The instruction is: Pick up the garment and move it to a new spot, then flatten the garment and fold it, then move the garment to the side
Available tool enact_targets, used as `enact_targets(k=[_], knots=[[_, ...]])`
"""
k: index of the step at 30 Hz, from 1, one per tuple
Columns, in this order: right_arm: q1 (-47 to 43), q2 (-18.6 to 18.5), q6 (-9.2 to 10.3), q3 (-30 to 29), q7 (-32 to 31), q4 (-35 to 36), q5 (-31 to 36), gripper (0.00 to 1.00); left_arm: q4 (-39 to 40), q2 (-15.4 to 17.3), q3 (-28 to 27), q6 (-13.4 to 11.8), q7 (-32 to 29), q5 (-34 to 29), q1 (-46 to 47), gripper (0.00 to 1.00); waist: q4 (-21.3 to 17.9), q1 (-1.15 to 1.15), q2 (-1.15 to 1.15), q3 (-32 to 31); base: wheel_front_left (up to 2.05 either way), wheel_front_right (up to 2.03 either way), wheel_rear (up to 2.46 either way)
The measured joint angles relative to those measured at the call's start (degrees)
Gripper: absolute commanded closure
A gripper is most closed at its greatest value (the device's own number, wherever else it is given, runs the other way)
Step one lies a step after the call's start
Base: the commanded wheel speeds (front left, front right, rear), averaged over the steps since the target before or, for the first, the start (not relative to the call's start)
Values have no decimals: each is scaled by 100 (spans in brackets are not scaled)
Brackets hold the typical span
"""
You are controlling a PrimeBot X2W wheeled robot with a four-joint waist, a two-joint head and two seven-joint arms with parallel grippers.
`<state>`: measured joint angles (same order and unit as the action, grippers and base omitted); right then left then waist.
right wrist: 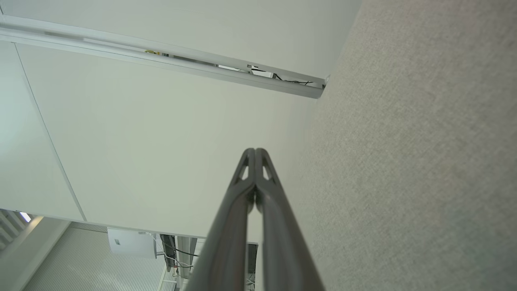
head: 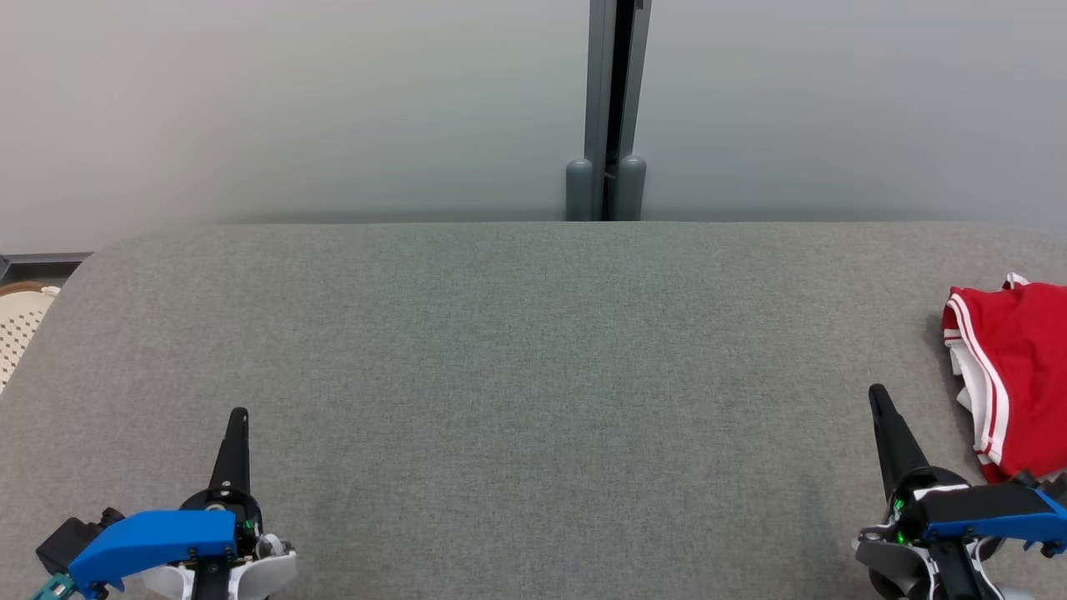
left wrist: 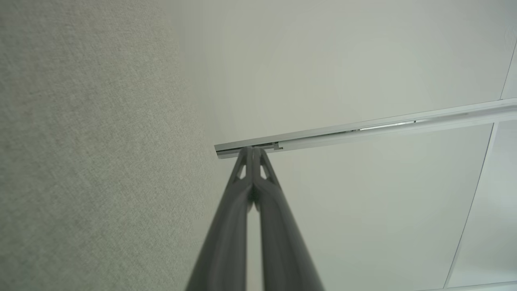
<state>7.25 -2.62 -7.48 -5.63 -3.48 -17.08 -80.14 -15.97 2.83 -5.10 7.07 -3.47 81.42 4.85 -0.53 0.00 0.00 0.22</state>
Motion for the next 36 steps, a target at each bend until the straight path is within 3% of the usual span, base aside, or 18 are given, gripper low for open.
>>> enact_targets(k=[28,36], knots=[[-66,-7,0,-86,-302,299,-1180,100,175,2,-141,5,-302,1057,97,100,52,0,0,-4,0,0,0],[-70,-8,0,-89,-303,305,-1221,100,183,2,-144,13,-307,1094,109,100,53,0,0,-4,0,0,0]])
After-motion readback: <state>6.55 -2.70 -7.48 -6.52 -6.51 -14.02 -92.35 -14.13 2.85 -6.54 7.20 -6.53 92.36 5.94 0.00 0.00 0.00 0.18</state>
